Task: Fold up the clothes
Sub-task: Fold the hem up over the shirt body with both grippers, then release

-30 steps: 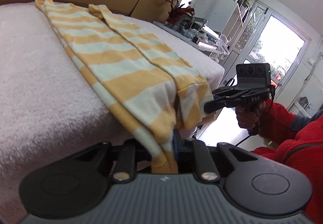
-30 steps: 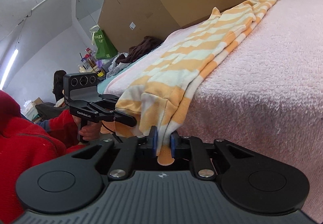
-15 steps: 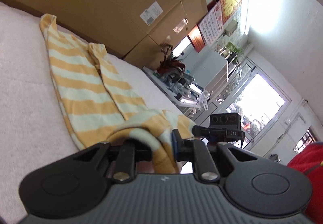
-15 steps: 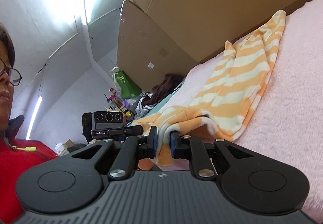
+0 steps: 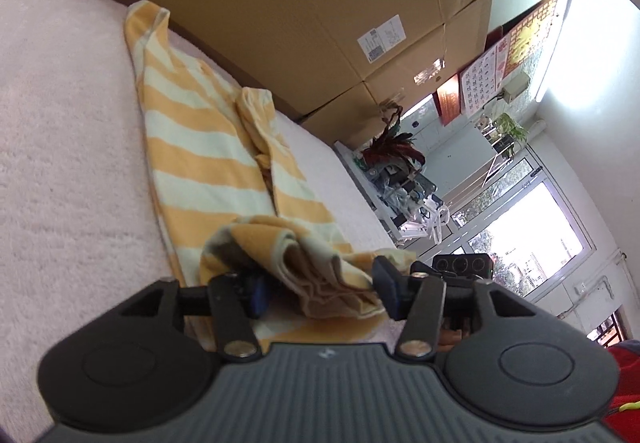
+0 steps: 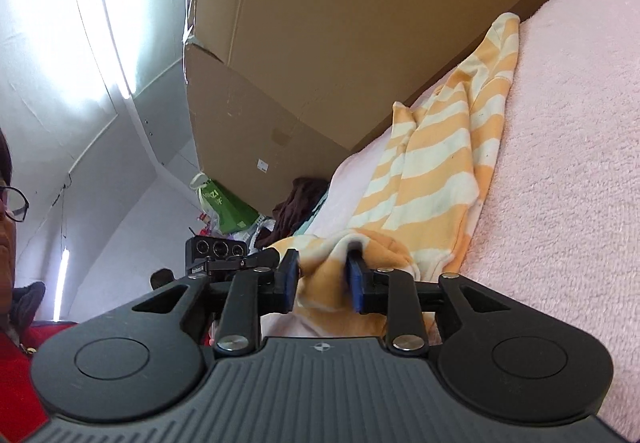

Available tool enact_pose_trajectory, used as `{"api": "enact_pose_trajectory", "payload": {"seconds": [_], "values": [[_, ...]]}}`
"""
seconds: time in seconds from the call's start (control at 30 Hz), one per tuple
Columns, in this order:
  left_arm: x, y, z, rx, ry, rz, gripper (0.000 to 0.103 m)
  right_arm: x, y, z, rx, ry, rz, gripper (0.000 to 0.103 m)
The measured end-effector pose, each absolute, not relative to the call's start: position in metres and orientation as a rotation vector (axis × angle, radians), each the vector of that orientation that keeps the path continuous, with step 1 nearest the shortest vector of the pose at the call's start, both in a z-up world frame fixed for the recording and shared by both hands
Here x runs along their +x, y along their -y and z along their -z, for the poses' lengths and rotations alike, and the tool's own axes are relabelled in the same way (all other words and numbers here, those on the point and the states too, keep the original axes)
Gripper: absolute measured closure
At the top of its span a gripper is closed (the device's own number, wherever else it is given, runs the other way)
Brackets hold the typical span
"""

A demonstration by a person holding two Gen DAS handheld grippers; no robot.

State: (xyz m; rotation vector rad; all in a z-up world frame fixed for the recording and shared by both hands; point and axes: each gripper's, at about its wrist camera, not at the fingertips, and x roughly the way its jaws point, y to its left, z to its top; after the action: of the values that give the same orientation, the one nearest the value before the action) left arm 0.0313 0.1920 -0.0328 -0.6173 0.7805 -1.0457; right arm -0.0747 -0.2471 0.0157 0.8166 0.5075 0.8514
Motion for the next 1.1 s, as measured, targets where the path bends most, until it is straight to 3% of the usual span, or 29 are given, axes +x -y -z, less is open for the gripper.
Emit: {"api": "enact_pose_trajectory", "payload": {"seconds": [0.3, 0.33, 0.7, 0.87, 1.0, 1.1], "values": [[0.051, -0.199, 0.043, -0.707, -0.765, 0.959, 0.036, -0.056, 0.248, -0.014, 0.86, -0.517, -0.709, 0.05], [0.049, -0.197, 0.042, -0.683, -0.75, 0.957, 0.035, -0.055, 0.249, -0.011, 0.874, -0.533, -0.687, 0.058], [0.012, -0.168, 0.027, -0.346, -0.607, 0.897, 0.024, -0.066, 0.25, -0.011, 0.862, -0.491, -0.578, 0.057], [-0.008, -0.167, 0.028, -0.278, -0.568, 0.851, 0.013, -0.069, 0.251, -0.011, 0.865, -0.458, -0.495, 0.058], [-0.025, -0.165, 0.025, -0.232, -0.512, 0.847, 0.013, -0.074, 0.25, -0.013, 0.84, -0.413, -0.434, 0.053], [-0.025, -0.162, 0.01, -0.273, -0.459, 0.885, 0.018, -0.074, 0.247, -0.015, 0.808, -0.418, -0.376, 0.053]]}}
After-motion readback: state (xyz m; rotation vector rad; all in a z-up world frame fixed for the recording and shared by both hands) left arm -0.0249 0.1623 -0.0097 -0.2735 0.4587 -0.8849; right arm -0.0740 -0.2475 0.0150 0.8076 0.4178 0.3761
